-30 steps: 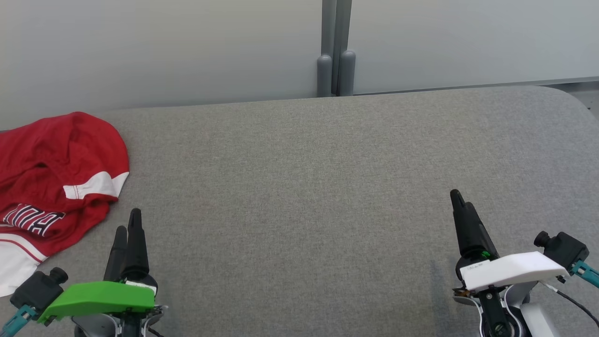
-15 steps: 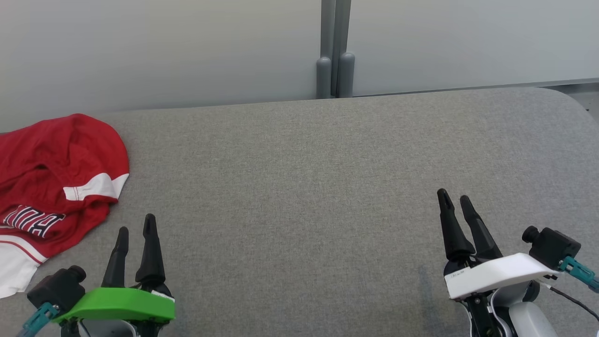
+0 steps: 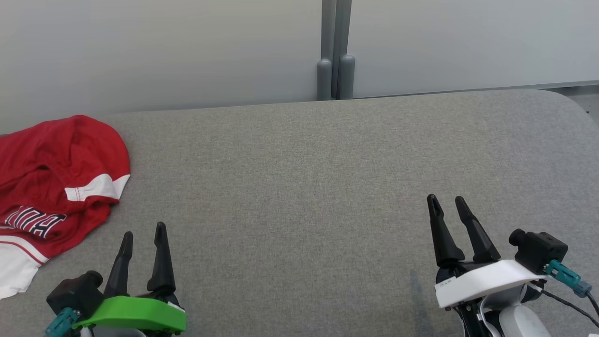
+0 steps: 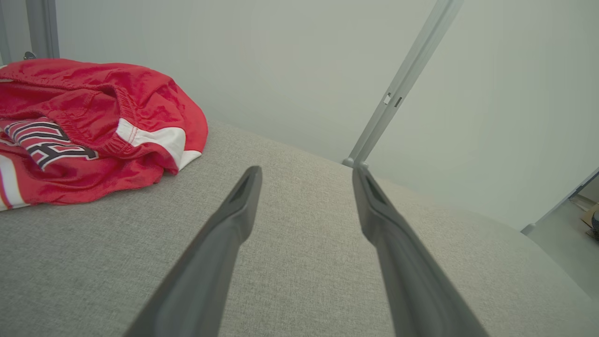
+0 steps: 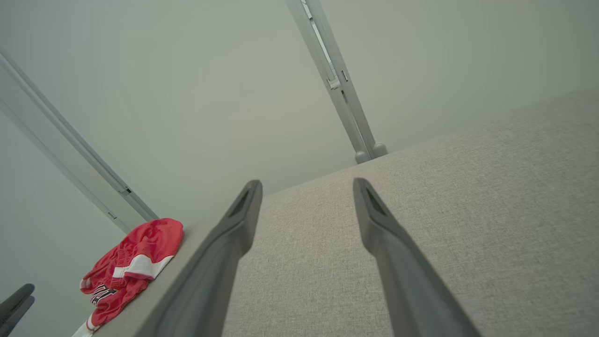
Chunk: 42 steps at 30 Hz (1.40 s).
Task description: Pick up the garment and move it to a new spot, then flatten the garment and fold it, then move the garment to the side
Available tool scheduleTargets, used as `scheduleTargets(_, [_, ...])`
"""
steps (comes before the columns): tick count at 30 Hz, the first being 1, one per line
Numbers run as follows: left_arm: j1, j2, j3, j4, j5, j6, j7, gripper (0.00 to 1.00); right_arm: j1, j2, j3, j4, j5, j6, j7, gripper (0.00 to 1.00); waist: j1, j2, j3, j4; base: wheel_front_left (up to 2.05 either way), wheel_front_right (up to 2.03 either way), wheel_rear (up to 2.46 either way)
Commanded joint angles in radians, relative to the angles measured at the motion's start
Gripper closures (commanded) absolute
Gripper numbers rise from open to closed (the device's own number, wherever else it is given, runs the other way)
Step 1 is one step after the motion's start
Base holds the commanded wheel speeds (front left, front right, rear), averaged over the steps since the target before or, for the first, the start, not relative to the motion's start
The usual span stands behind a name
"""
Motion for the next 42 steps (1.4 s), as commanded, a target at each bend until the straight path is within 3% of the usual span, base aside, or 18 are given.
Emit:
scheduleTargets(1, [0.004, 0.011, -0.003, -0.011, 0.025, 0.007, -0.008, 0.0, -0.003, -0.005, 0.003, -0.009, -0.027, 0.0, -0.011, 0.0, 0.0, 0.003, 0.0, 0.0, 0.0, 0.0, 0.0])
scheduleTargets(22, [0.038, 0.009, -0.029, 0.013, 0.204, 0.007, -0.068, 0.0, 0.01, -0.007, -0.004, 0.031, -0.241, 0.001, -0.052, 0.0, 0.0, 0.0039, -0.007, -0.001, 0.0, 0.0, 0.0])
scheduleTargets(42, [0.047, -0.002, -0.023, 0.037, 0.289, 0.001, -0.114, 0.0, 0.013, -0.008, -0.011, 0.034, -0.384, 0.001, -0.081, 0.0, 0.0, 0.0047, -0.012, 0.0, 0.0, 0.0, 0.0])
